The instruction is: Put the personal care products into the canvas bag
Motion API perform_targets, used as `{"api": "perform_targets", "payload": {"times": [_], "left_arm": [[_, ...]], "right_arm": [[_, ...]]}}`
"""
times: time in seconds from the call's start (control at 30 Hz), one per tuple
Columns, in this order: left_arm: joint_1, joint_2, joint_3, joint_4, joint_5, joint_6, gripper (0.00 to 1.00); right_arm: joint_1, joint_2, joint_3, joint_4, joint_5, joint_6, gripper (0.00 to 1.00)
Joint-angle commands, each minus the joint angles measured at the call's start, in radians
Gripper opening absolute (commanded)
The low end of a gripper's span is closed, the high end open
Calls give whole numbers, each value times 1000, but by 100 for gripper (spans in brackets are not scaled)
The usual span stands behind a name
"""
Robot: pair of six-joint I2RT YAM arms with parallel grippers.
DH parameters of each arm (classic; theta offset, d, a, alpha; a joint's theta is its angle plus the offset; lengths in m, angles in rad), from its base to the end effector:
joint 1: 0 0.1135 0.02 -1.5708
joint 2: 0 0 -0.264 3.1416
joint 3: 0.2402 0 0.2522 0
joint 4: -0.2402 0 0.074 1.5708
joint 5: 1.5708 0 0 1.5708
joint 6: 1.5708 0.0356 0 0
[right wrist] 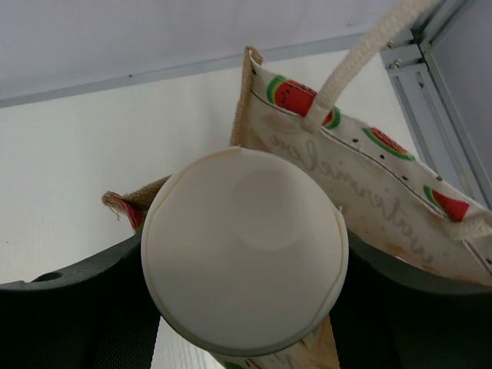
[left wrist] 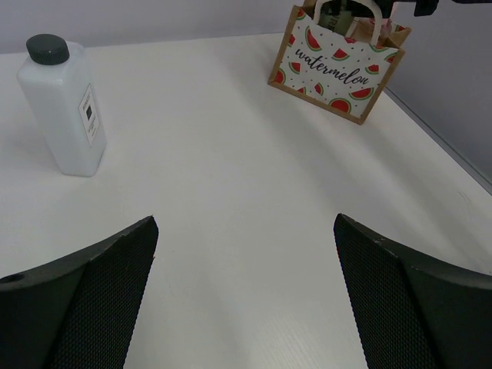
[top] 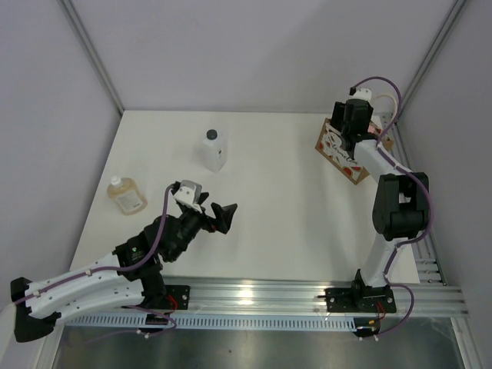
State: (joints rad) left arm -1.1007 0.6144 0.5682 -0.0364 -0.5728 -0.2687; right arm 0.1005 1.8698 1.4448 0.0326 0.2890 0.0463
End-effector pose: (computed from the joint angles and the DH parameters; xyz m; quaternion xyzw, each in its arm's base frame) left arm 0.0876 -0.1297 0.3057 0.1102 0.7229 -0.2499 0.6347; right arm 0.4443 0.0346 0.2781 0.0577 0.8246 -0.0791 0.5572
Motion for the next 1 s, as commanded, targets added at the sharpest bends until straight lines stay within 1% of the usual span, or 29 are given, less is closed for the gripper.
{"api": "perform_targets", "payload": {"times": [0.0,0.03,0.1,0.13,0.27,0.3,0.33,0.4,0.43,0.63,0.97], "left_arm": [[4,-15,32,9,10,6,99],[4,-13,33,9,10,6,99],[4,-13,32,9,10,6,99],[4,-12,32,9,10,6,99],[2,-8,32,7,8,6,99],[2,-8,33,7,8,8,99],[4,-7,33,9,7,8,99],[4,-7,33,9,8,8,99],[4,-7,32,7,7,8,99],[4,-8,33,9,7,8,99],[4,-13,35,6,10,6,99]], "right_arm": [[2,-21,6,118,62,62,8],[4,-12,3,118,68,72,14],[7,-1,2,113,82,73,18],[8,9,2,112,87,73,22],[18,22,-6,122,113,76,31],[18,22,-9,124,114,81,34],[19,23,-12,125,119,86,40],[18,23,-14,125,128,92,44],[18,25,-14,124,133,95,49],[19,23,-12,113,139,101,57],[19,11,-7,99,136,106,63]]}}
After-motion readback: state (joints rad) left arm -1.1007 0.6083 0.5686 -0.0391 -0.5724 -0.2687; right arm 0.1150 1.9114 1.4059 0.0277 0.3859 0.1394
